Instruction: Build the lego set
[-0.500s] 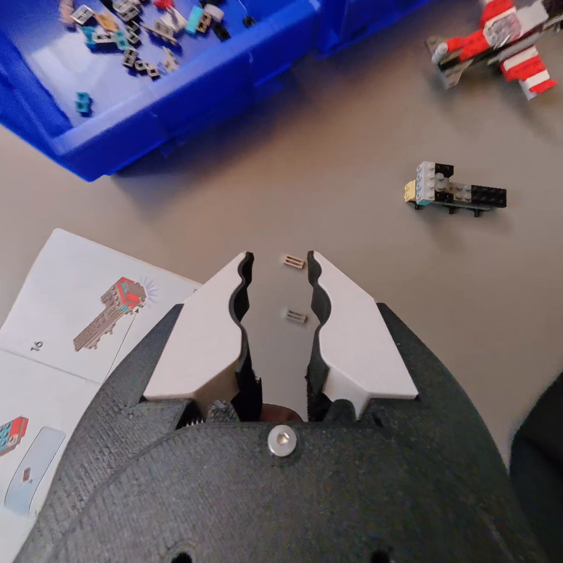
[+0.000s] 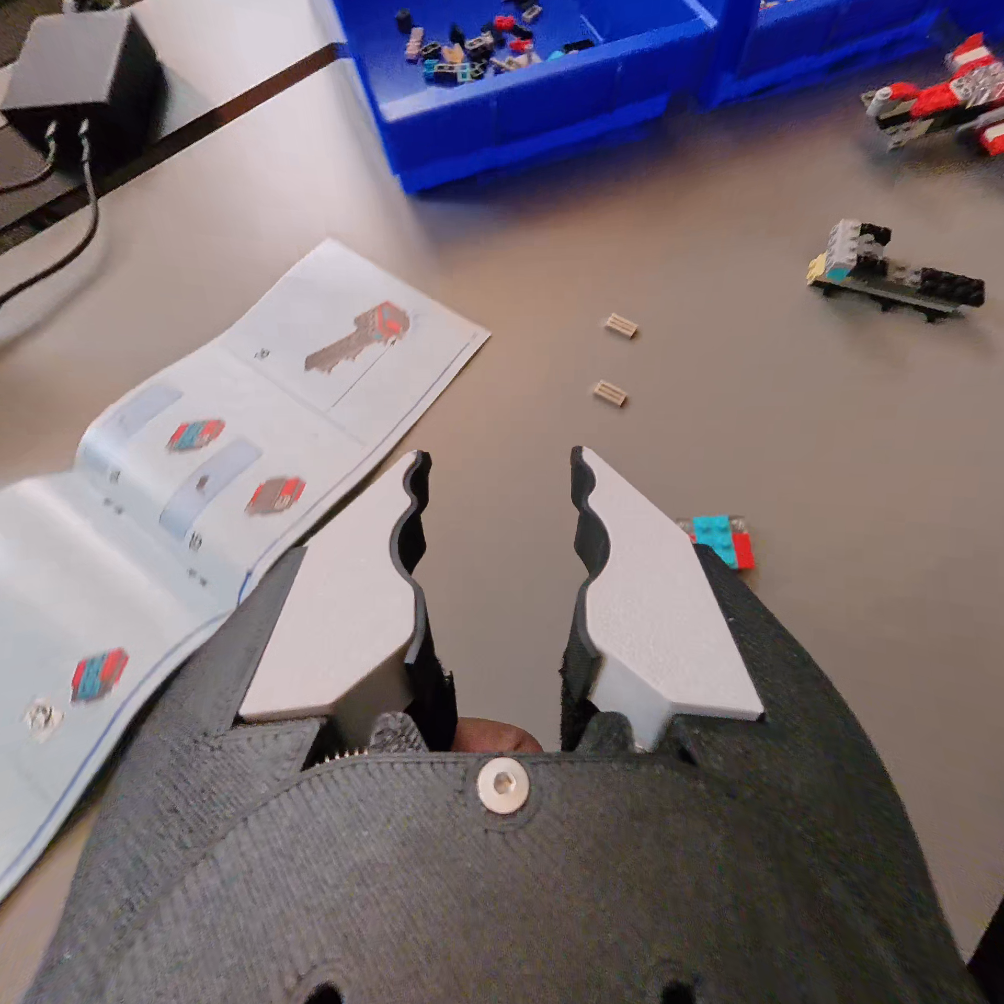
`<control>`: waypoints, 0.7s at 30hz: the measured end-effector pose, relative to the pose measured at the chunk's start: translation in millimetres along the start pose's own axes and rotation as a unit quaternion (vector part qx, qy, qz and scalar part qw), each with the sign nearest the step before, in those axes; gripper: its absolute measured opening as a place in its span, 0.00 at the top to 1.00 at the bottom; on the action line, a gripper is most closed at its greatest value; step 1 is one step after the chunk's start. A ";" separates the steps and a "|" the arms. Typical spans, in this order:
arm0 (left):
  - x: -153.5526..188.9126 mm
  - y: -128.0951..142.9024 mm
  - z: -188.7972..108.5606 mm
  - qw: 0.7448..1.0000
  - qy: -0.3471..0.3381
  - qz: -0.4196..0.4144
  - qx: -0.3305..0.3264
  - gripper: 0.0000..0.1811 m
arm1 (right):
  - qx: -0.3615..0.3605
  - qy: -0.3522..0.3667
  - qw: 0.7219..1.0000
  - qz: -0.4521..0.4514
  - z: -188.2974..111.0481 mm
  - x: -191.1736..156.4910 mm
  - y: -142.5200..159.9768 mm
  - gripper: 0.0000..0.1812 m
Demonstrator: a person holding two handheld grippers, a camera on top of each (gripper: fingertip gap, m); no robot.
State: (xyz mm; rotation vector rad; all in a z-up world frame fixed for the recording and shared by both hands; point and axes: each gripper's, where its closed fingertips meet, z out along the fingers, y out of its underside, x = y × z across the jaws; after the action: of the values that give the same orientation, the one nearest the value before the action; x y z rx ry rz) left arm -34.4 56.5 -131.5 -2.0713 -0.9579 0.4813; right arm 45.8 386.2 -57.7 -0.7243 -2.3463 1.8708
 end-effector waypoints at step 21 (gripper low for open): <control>-76.9 107.4 -79.4 0.978 -0.167 -0.121 0.025 0.75 | 0.121 -0.265 0.955 -0.052 327.2 -198.4 -59.4 0.81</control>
State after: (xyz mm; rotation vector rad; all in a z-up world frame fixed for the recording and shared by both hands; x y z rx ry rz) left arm 14.5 -85.4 -165.9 -1.8302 -1.3595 0.7293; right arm 96.3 2.7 -40.7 -0.0722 -2.2817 2.4831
